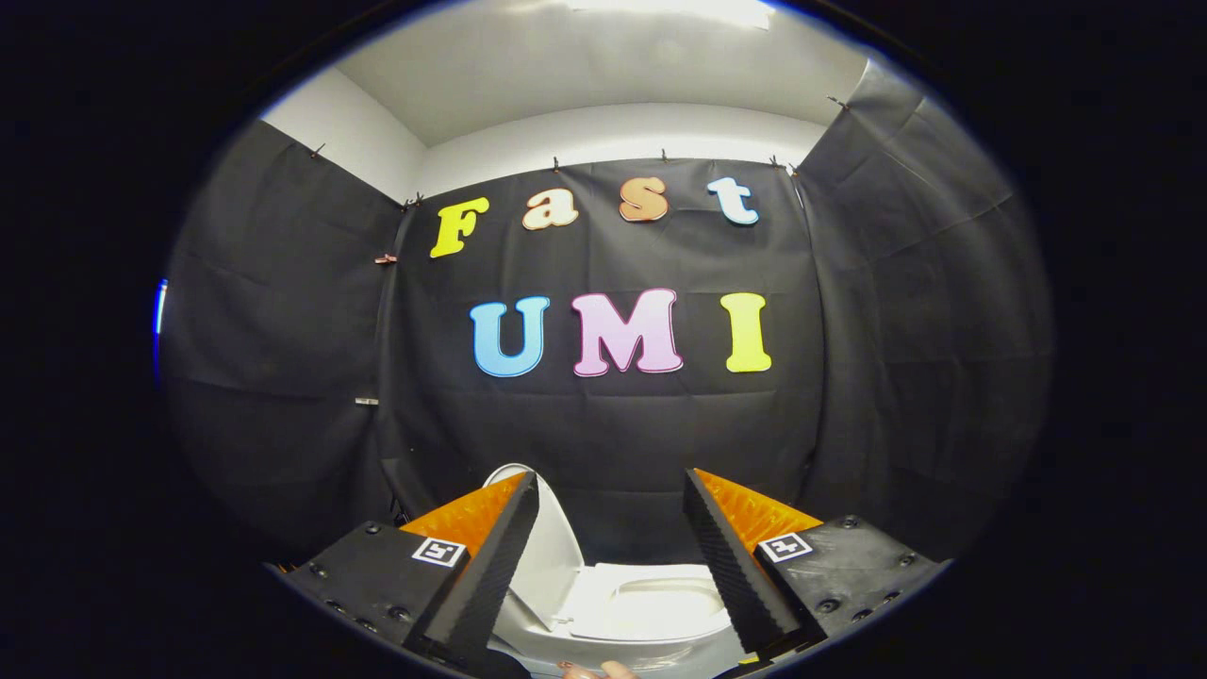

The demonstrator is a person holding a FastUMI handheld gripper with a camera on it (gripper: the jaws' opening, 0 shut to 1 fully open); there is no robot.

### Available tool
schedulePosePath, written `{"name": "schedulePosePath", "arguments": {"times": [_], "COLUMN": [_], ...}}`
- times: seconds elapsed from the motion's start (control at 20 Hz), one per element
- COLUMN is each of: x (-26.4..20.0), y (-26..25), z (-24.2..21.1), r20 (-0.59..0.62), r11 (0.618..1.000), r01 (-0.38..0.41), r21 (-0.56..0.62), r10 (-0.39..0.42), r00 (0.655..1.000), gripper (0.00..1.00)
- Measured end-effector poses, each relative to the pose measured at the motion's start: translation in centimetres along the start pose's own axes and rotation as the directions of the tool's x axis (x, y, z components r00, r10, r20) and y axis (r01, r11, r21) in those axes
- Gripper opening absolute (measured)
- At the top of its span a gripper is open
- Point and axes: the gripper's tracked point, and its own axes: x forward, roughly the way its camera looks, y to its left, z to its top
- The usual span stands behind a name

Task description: Open the toilet lid.

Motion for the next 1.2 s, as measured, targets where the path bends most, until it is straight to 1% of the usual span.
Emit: {"name": "schedulePosePath", "arguments": {"times": [1.2], "x": [0.67], "y": [-0.1], "z": [-0.97], "r20": [-0.019], "r11": [1.0], "r01": [0.007], "r21": [0.009], "r10": [-0.006], "r00": [1.0], "gripper": [0.97]}}
